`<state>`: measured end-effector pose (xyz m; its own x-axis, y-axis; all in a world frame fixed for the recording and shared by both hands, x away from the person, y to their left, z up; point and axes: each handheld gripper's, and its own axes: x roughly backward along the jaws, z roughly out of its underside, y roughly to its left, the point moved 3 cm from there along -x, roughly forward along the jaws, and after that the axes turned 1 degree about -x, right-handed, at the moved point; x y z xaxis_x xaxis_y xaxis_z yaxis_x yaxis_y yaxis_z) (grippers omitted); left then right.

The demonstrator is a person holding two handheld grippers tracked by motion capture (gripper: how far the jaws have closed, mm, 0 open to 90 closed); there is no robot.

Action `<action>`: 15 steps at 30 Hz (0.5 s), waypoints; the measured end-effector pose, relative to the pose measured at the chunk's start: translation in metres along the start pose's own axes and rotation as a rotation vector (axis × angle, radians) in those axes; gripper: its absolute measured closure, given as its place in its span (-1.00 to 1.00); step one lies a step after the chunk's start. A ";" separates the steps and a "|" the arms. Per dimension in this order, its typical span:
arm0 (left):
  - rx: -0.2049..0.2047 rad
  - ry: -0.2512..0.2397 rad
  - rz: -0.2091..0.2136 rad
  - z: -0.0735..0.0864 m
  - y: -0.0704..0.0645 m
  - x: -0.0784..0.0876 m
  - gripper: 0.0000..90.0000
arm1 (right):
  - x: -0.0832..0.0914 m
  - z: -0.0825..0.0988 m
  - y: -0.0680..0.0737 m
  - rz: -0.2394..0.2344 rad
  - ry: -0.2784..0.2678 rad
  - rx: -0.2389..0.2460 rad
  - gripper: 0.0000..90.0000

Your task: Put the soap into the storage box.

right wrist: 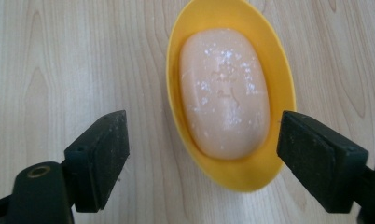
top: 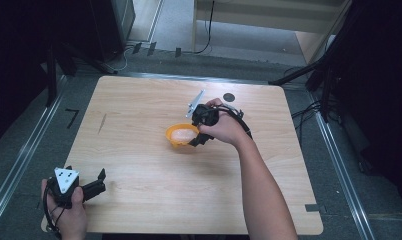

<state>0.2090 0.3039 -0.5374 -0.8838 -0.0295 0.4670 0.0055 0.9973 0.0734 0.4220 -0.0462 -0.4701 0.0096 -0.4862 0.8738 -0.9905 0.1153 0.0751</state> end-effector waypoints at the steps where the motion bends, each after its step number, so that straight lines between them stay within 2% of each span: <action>1: -0.001 0.000 0.000 0.000 0.000 0.000 -1.00 | 0.002 0.001 0.001 -0.001 -0.005 -0.006 -0.65; 4: -0.003 -0.001 -0.002 0.000 0.000 0.000 -1.00 | 0.009 0.005 0.004 0.009 -0.027 -0.008 -0.70; 6: -0.009 0.003 -0.001 0.000 -0.001 0.000 -1.00 | 0.012 0.009 0.007 0.011 -0.010 -0.023 -0.70; 9: -0.015 0.004 -0.004 0.000 -0.001 0.000 -1.00 | 0.017 0.014 0.010 0.014 -0.032 -0.027 -0.70; 11: -0.016 0.006 -0.004 0.000 -0.001 0.000 -1.00 | 0.018 0.018 0.013 0.012 -0.055 -0.030 -0.70; 15: -0.008 0.003 -0.003 0.000 -0.001 0.000 -1.00 | 0.018 0.026 0.017 0.014 -0.061 -0.050 -0.73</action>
<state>0.2092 0.3031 -0.5375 -0.8823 -0.0332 0.4696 0.0060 0.9966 0.0818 0.4023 -0.0753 -0.4651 -0.0140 -0.5358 0.8442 -0.9823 0.1651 0.0885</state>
